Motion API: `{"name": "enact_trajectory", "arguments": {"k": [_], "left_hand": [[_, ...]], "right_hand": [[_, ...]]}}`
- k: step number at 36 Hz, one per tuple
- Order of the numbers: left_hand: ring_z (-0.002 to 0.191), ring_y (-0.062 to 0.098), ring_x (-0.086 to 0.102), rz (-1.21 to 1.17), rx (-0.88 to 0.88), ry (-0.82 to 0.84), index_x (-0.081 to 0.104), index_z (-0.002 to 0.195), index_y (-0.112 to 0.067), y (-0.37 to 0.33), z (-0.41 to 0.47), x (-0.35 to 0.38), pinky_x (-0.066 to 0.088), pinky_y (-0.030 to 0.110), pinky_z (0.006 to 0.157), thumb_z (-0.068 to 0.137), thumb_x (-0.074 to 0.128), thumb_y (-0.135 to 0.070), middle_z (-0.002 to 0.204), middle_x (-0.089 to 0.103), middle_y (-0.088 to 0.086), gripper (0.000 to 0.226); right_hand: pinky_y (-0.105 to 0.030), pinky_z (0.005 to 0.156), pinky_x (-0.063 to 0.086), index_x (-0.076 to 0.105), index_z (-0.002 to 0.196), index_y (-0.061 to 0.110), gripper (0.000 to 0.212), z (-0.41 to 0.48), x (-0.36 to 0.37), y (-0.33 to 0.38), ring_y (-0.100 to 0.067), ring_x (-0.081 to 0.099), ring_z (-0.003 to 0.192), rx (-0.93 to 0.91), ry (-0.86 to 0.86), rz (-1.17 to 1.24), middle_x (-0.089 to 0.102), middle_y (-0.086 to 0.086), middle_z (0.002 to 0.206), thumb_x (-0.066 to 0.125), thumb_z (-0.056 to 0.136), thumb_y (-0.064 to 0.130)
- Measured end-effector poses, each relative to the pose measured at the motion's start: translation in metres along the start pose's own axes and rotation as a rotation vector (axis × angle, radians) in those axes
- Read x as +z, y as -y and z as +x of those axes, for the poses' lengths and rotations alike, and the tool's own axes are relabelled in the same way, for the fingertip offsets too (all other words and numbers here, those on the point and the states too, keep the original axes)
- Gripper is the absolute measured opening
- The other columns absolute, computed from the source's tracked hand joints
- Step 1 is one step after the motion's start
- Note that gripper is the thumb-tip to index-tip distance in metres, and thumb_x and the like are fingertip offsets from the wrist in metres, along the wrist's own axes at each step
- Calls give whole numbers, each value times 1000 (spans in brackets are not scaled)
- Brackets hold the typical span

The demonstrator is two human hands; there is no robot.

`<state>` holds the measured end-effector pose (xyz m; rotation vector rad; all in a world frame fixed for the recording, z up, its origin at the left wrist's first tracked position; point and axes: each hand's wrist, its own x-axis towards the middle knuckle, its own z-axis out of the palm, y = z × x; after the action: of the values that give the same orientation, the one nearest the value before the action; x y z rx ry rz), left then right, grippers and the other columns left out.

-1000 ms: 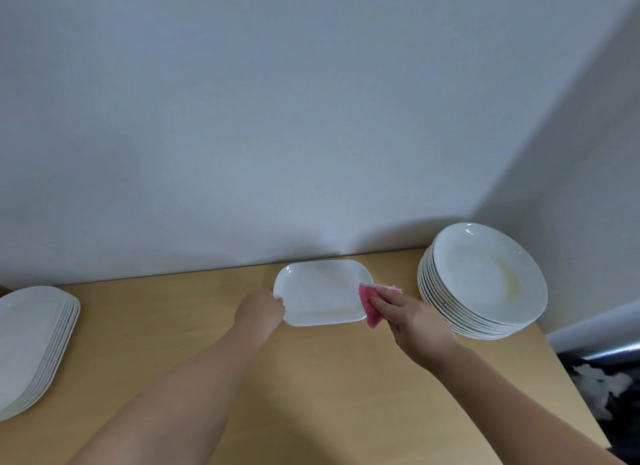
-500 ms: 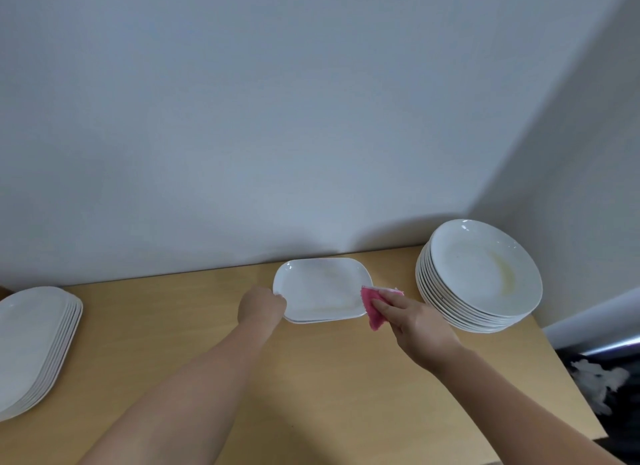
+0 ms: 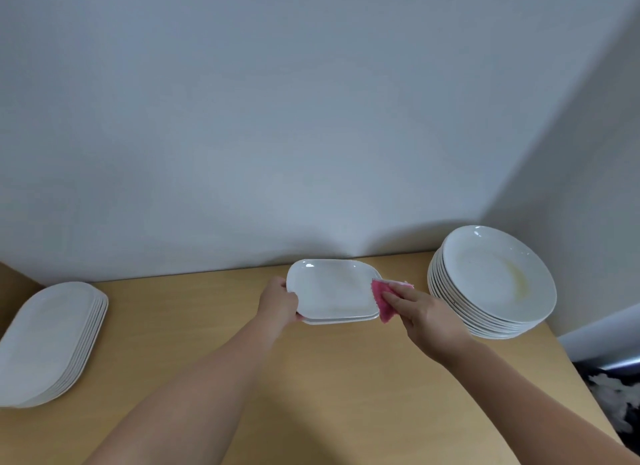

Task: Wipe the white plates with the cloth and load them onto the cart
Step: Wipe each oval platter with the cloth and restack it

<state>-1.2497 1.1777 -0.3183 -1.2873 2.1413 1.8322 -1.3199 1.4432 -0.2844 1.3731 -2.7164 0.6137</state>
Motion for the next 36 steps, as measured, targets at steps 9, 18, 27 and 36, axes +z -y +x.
{"name": "enact_trajectory", "arguments": {"k": [9,18,27,36], "left_hand": [[93,32,67,-143,64,-43,51,119,-9,27,-26,-51,61,38,60,87,43,2,115,58,13,35],[91,28,66,-113,29,-127,49,115,-13,78,-51,-134,61,36,59,89,43,-2,111,57,9,29],[88,27,64,-104,-66,-155,49,108,-12,126,-70,-182,51,24,47,88,41,0,106,57,11,25],[86,22,63,-95,-83,-158,50,104,-17,141,-67,-188,60,35,57,89,41,-2,102,57,4,23]], "right_hand": [[-48,53,56,70,111,8,43,28,-10,41,-38,68,84,-59,-66,-5,67,-4,120,66,74,-14],[-42,72,56,69,103,10,28,63,29,127,-29,64,104,-163,91,36,61,-1,129,55,85,-7],[-40,64,53,65,117,15,41,72,86,189,-29,62,93,-215,245,7,60,4,127,52,82,-3],[-33,71,49,59,127,21,47,75,112,201,-25,59,99,-189,342,-46,56,6,132,47,87,0]]}}
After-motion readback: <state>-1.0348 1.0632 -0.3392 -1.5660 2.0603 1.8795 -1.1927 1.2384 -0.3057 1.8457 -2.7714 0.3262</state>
